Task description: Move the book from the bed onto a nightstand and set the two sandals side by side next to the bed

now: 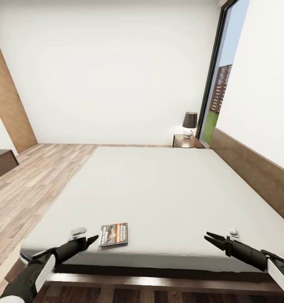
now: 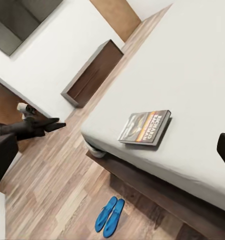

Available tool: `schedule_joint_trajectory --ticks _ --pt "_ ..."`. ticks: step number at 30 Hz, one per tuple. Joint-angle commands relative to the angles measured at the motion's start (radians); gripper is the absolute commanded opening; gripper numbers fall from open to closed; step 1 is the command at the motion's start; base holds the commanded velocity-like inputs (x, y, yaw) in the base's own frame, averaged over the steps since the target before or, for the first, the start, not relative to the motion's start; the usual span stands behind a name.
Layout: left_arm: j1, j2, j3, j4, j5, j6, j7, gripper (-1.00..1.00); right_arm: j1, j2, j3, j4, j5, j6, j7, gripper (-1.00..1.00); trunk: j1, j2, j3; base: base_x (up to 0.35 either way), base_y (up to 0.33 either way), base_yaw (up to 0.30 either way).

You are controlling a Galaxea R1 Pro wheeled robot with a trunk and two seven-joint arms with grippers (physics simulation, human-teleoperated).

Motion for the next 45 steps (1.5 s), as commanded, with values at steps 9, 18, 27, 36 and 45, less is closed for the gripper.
schedule_joint_trajectory --ticks 9,18,27,36,45 --pt "-0.04 0.011 0.002 -0.563 -0.076 0.641 -0.001 1.0 -0.001 -0.001 0.005 0.008 -0.01 0.015 -0.002 1.0 0.0 -0.001 -0.001 0.0 0.0 0.0" --pt "-0.373 -0.106 0.002 -0.117 -0.106 0.653 0.169 1.0 -0.001 0.0 0.006 0.009 -0.01 0.016 -0.002 1.0 0.0 -0.001 -0.001 0.0 0.0 0.0" --pt "-0.403 -0.15 -0.048 -0.063 -0.101 0.653 0.212 1.0 -0.001 0.0 0.007 0.009 -0.01 0.015 -0.002 1.0 0.0 -0.001 -0.001 0.004 0.0 0.0" --pt "-0.392 -0.18 -0.054 0.09 -0.101 0.553 0.211 1.0 -0.001 0.0 0.003 0.001 -0.01 0.0 0.001 1.0 0.0 -0.001 -0.001 0.051 0.0 0.0" --pt "-0.392 -0.18 -0.053 0.149 -0.102 0.463 0.211 1.0 -0.001 -0.001 0.001 0.0 -0.011 -0.001 0.003 1.0 0.0 -0.001 -0.001 0.001 0.0 0.0"
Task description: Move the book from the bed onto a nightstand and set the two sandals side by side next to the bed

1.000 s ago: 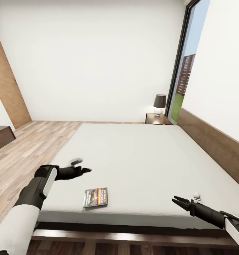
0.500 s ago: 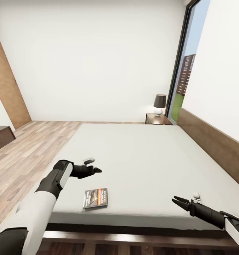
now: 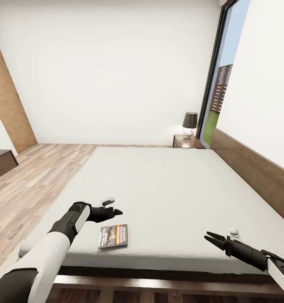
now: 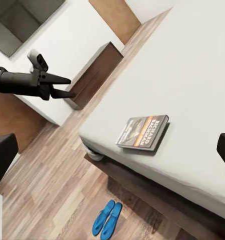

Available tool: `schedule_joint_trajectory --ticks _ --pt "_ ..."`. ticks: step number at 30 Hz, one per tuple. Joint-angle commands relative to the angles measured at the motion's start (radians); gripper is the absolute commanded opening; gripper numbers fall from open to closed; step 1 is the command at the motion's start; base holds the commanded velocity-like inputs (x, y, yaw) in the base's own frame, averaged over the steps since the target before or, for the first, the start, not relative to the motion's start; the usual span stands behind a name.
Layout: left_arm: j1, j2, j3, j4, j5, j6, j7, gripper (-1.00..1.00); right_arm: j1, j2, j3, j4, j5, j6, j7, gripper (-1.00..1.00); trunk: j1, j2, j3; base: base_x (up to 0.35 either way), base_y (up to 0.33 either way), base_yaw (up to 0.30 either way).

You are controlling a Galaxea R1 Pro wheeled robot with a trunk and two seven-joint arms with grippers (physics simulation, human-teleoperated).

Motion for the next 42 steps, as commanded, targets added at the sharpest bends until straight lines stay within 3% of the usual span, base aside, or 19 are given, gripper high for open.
schedule_joint_trajectory --ticks 1,24,42 --pt "-0.001 -0.001 0.004 -0.001 0.002 0.007 -0.003 1.0 -0.001 -0.001 0.007 0.0 -0.01 0.01 0.001 1.0 0.0 -0.001 -0.001 0.0 0.0 0.0" --pt "-0.001 -0.001 0.004 0.001 0.003 0.004 -0.003 1.0 -0.001 -0.001 0.008 0.0 -0.008 0.01 -0.002 1.0 0.0 -0.001 -0.001 0.282 0.0 0.0" --pt "-0.001 -0.001 0.004 0.001 0.003 0.002 -0.003 1.0 -0.001 -0.001 0.008 0.001 -0.008 0.01 -0.004 1.0 0.0 -0.001 -0.001 0.04 0.0 0.0"
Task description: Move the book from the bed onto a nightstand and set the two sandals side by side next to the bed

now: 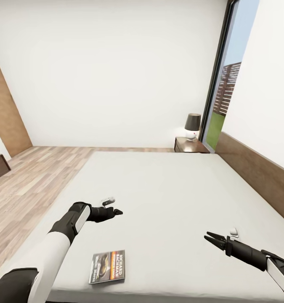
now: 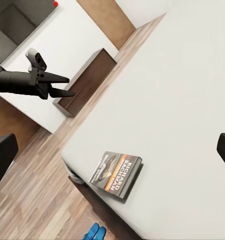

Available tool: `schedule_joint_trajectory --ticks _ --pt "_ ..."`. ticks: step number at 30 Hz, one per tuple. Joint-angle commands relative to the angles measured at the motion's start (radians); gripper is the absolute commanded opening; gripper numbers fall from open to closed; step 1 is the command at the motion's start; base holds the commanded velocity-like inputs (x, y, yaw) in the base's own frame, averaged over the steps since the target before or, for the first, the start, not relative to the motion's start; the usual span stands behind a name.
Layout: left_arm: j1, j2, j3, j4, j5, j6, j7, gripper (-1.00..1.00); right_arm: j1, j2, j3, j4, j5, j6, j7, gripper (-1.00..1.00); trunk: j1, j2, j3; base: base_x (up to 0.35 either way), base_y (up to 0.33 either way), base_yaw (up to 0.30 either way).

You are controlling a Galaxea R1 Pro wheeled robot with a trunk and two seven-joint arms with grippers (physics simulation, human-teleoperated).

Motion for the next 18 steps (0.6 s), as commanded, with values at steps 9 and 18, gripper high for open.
schedule_joint_trajectory --ticks 9,18 --pt "-0.001 0.0 0.004 -0.001 0.002 0.006 -0.002 1.0 -0.001 -0.001 0.006 -0.001 -0.01 0.011 0.001 1.0 0.0 -0.001 -0.001 0.137 0.0 0.0" --pt "-0.001 0.0 0.004 -0.001 0.003 0.008 -0.002 1.0 -0.001 -0.001 0.006 -0.001 -0.011 0.011 0.003 1.0 0.0 -0.001 -0.001 0.004 0.0 0.0"
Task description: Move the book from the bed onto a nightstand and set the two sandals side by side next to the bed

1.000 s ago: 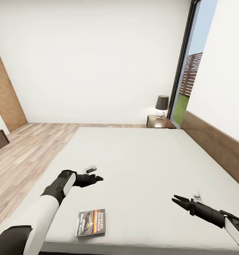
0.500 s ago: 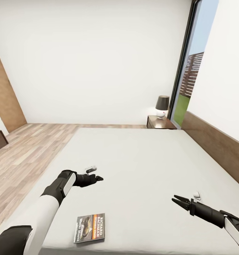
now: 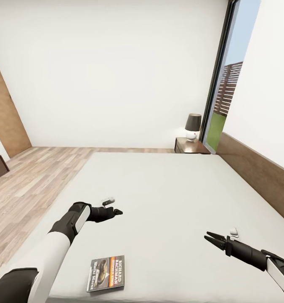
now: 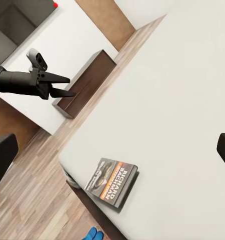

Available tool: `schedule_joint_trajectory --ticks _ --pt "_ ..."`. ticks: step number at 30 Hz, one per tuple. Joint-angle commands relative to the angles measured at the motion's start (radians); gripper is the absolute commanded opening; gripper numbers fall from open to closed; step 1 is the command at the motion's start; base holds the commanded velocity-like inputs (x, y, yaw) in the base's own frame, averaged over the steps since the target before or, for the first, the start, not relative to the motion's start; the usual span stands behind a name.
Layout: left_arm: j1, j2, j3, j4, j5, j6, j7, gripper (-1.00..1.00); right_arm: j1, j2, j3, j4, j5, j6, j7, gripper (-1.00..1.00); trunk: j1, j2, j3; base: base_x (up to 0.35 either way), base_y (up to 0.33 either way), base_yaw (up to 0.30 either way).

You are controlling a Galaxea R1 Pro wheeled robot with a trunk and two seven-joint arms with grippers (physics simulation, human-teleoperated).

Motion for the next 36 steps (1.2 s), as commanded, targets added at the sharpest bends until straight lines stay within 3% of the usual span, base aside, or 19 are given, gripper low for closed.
schedule_joint_trajectory --ticks 1,5,28,36 --pt "-0.001 0.0 0.004 -0.001 0.002 0.007 -0.002 1.0 -0.001 -0.001 0.006 0.0 -0.01 0.011 0.001 1.0 0.0 -0.001 -0.001 0.0 0.0 0.0" --pt "-0.001 0.0 0.004 -0.001 0.002 0.007 -0.001 1.0 -0.001 -0.001 0.006 0.0 -0.01 0.011 0.001 1.0 0.0 -0.001 -0.001 0.0 0.0 0.0" --pt "-0.001 0.0 0.007 -0.001 0.002 0.007 0.001 1.0 -0.001 0.0 0.006 0.002 -0.01 0.011 -0.001 1.0 0.088 -0.162 -0.073 0.0 0.0 0.0" --pt "-0.001 0.0 0.007 -0.001 0.002 0.006 0.001 1.0 -0.001 0.0 0.006 0.003 -0.01 0.01 -0.002 1.0 0.088 -0.162 -0.073 0.0 0.0 0.0"
